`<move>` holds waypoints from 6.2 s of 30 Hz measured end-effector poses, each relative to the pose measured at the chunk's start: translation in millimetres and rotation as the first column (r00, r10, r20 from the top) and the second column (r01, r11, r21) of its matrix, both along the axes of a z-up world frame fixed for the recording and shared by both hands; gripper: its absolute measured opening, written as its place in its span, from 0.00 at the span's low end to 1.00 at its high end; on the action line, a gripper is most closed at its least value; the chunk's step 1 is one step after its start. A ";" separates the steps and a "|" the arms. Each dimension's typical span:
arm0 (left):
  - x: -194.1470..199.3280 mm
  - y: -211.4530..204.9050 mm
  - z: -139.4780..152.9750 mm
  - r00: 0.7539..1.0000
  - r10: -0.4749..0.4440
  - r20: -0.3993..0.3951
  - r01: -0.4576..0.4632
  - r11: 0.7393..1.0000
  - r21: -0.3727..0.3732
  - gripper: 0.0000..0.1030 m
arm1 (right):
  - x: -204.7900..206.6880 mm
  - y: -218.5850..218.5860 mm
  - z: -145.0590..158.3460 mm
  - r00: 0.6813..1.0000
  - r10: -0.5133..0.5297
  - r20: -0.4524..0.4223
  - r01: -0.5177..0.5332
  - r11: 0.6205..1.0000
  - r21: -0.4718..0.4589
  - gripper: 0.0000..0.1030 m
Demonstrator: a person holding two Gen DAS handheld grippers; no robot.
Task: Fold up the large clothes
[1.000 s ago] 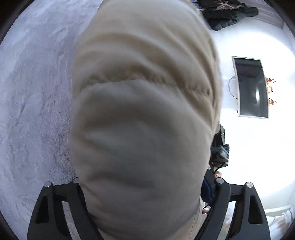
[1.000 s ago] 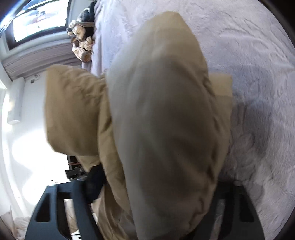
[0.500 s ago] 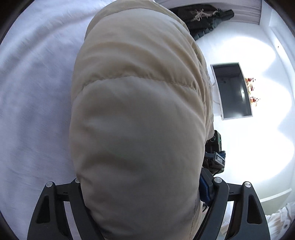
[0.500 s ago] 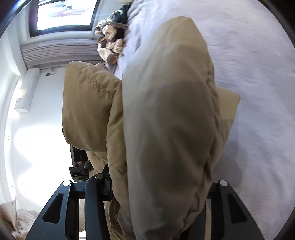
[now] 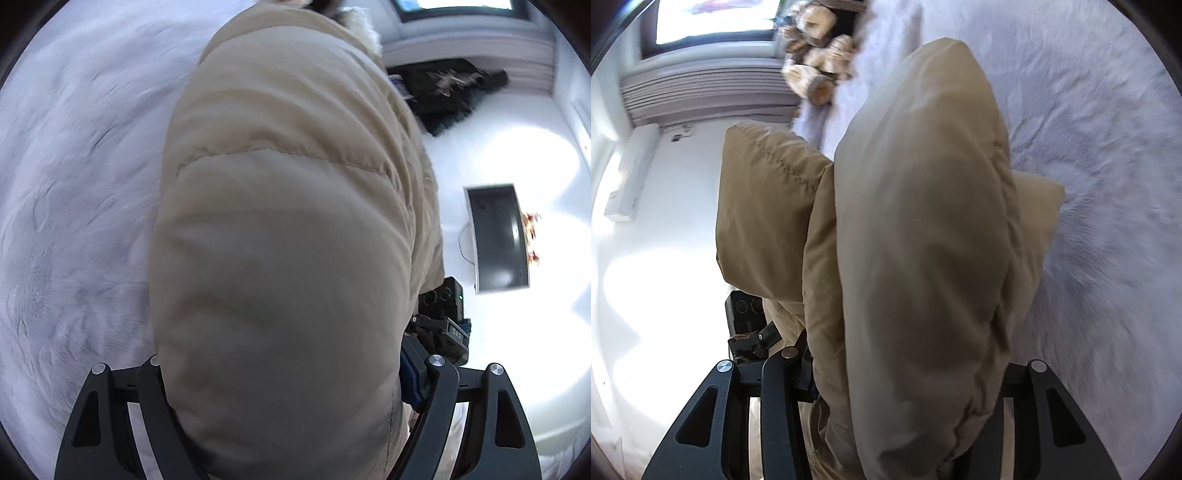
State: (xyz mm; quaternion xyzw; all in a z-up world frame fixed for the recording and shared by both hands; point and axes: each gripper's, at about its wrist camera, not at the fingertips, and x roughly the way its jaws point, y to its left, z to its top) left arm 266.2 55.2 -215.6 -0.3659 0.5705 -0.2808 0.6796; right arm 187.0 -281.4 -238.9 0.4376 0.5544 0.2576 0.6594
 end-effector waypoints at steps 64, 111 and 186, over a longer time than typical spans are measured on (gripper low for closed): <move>-93.7 -7.9 23.6 0.990 0.000 0.138 -0.071 0.856 0.512 0.93 | 43.6 68.1 57.6 0.995 -0.029 0.098 0.089 0.709 -0.700 0.10; -193.0 -20.2 122.9 0.984 -0.100 0.146 -0.023 0.743 0.669 0.93 | -131.7 104.6 158.9 1.000 -0.002 -0.009 -0.005 0.704 -0.710 0.14; -242.1 -24.8 258.0 0.922 0.028 0.386 -0.322 0.610 0.724 1.00 | -170.4 142.1 297.1 0.952 0.023 0.304 0.241 0.555 -0.796 1.00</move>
